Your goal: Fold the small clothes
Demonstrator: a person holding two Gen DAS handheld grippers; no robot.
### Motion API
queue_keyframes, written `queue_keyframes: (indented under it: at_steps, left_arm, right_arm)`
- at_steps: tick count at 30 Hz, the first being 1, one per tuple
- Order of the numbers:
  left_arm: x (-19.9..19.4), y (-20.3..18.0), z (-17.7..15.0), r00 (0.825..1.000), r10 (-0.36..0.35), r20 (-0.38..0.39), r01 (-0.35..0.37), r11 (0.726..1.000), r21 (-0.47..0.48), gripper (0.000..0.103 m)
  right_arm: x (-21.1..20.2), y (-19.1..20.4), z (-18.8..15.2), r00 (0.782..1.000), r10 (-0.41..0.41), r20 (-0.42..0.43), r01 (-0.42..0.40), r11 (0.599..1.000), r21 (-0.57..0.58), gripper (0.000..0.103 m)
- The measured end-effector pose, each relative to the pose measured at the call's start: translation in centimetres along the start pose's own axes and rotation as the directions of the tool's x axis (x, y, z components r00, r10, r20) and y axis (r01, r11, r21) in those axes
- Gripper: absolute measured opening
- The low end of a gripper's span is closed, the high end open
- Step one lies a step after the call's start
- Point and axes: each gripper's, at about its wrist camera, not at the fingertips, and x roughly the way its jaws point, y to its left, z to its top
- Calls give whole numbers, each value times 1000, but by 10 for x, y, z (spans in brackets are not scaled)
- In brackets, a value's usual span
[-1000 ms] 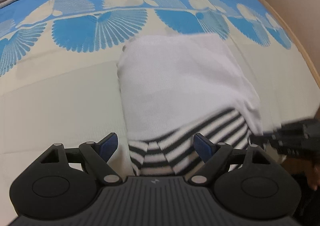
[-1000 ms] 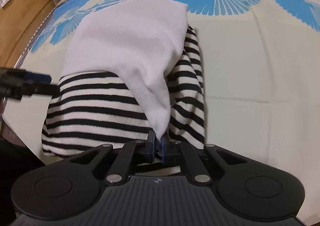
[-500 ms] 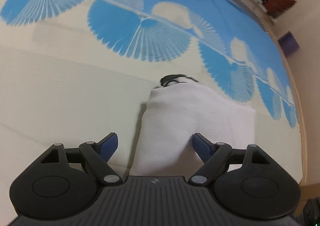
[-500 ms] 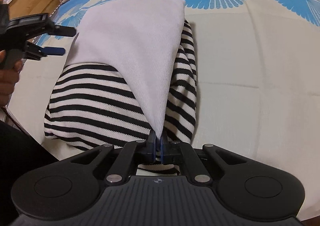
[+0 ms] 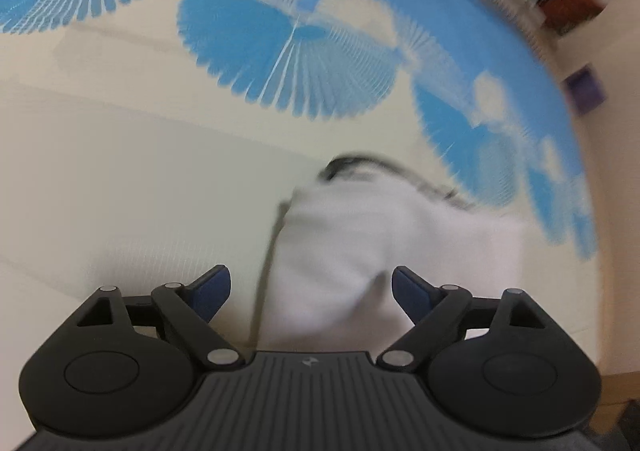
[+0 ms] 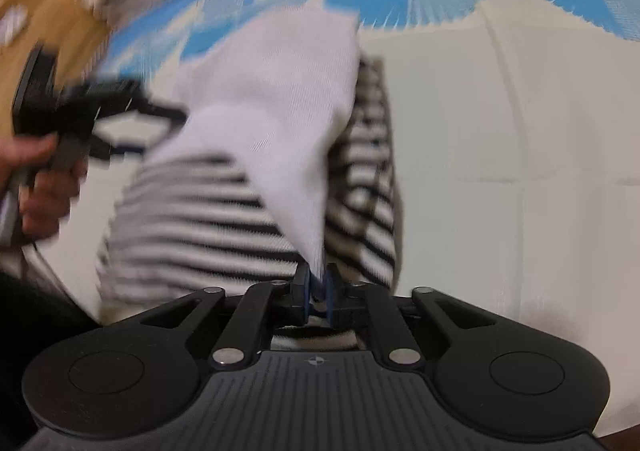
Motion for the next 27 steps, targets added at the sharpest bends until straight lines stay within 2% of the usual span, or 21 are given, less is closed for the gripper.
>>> queue_keyframes:
  at_steps: [2, 3, 4, 7, 9, 11, 12, 15, 17, 18, 20, 21, 22, 25, 27]
  left_arm:
    - [-4, 7, 1, 998, -55, -15, 55, 998, -12, 91]
    - [-2, 10, 1, 997, -68, -38, 67, 998, -14, 91]
    - [2, 12, 0, 996, -71, -61, 71, 997, -12, 90]
    - [14, 15, -6, 991, -81, -110, 83, 997, 7, 88]
    - [25, 15, -10, 987, -87, -138, 87, 996, -6, 87]
    - [35, 11, -12, 982, -124, -140, 124, 992, -10, 87]
    - [39, 8, -13, 983, -121, -139, 122, 993, -5, 87]
    - [50, 0, -14, 988, -93, -120, 94, 996, 8, 87]
    - [52, -2, -13, 992, -86, -97, 87, 996, 10, 83]
    - [53, -3, -13, 993, -81, -88, 82, 997, 13, 77]
    - [48, -9, -10, 994, -80, -73, 83, 995, 46, 60]
    - [43, -15, -8, 995, -84, -61, 89, 992, 87, 48]
    - [37, -20, -6, 995, -90, -47, 96, 987, 127, 43]
    - [7, -30, 4, 990, -129, 54, 116, 972, 205, 41]
    - [-15, -32, 11, 982, -134, 130, 98, 963, 251, 41]
  right_arm:
    - [-10, -4, 8, 996, 35, 78, -40, 997, 70, 28]
    - [-13, -7, 11, 993, 42, 114, -54, 992, 111, 44]
    - [-14, -8, 15, 989, 50, 138, -70, 987, 144, 48]
    - [-8, -5, 25, 981, 69, 179, -104, 975, 194, 48]
    - [2, 1, 31, 985, 43, 165, -73, 980, 183, 48]
    - [18, 8, 35, 993, -16, 120, -4, 986, 168, 48]
    - [23, 8, 37, 994, -47, 97, 31, 986, 161, 45]
    - [36, 9, 40, 993, -87, 74, 76, 986, 147, 18]
    - [36, 7, 42, 991, -100, 89, 86, 984, 154, 7]
    - [35, 5, 41, 990, -102, 94, 86, 983, 162, 3]
    - [34, 2, 42, 990, -102, 99, 83, 981, 175, 2]
    - [35, 2, 44, 989, -106, 101, 88, 981, 175, 2]
    - [36, 4, 45, 988, -111, 104, 91, 980, 174, 2]
    - [38, 12, 49, 985, -124, 124, 101, 979, 178, 1]
    - [37, 16, 53, 981, -121, 153, 91, 978, 189, 1]
